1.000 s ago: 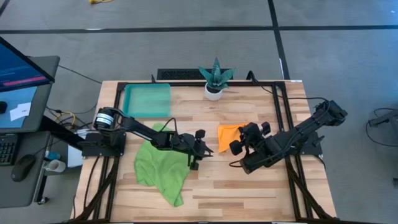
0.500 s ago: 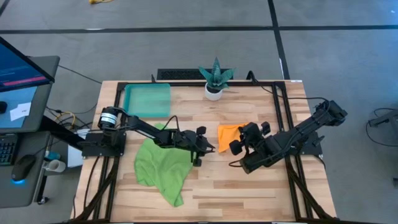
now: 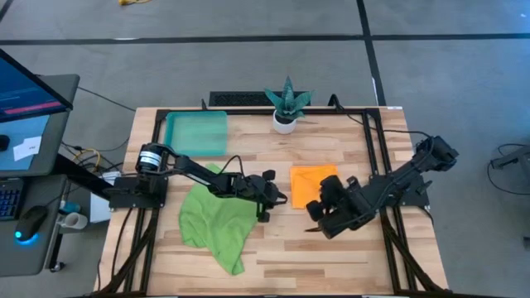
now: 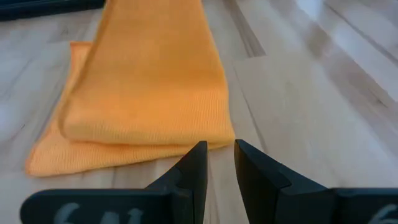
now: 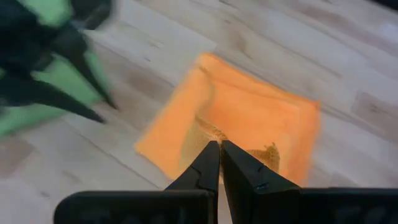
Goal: Roll microfiber towels into tight, uniform cylinder then place into a basket
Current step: Fold the yellow microfiber cloth
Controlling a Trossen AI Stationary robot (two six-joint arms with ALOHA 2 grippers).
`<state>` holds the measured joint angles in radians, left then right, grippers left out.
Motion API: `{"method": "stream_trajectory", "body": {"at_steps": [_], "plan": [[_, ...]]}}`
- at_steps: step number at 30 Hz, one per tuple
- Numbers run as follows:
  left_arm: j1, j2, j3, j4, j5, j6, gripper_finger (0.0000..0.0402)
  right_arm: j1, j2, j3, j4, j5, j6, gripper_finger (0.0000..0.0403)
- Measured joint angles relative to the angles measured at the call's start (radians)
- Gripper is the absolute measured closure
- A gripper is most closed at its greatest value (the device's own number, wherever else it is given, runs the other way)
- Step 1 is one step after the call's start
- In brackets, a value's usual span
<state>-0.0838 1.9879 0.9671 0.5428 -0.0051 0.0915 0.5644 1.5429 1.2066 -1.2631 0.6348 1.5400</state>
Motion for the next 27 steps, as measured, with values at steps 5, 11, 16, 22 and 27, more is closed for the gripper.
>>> {"method": "stream_trajectory", "body": {"at_steps": [5, 11, 16, 22, 27], "plan": [[-0.002, -0.001, 0.000, -0.035, 0.000, -0.008, 0.0329, 0.000, 0.084, 0.000, -0.073, -0.047, 0.056, 0.0365], [0.025, -0.001, 0.030, -0.042, 0.003, -0.026, 0.0329, -0.046, 0.158, 0.002, -0.094, -0.062, 0.053, 0.0365], [0.039, -0.001, 0.057, -0.066, 0.029, -0.027, 0.0315, -0.097, 0.203, 0.001, -0.116, -0.062, 0.032, 0.0365], [0.043, 0.013, 0.092, -0.072, 0.058, 0.004, 0.0265, -0.138, 0.196, 0.002, -0.096, -0.062, -0.029, 0.0365], [0.084, 0.068, 0.168, -0.126, 0.060, 0.007, 0.0225, -0.116, 0.178, 0.004, -0.089, -0.061, -0.030, 0.0365]]}}
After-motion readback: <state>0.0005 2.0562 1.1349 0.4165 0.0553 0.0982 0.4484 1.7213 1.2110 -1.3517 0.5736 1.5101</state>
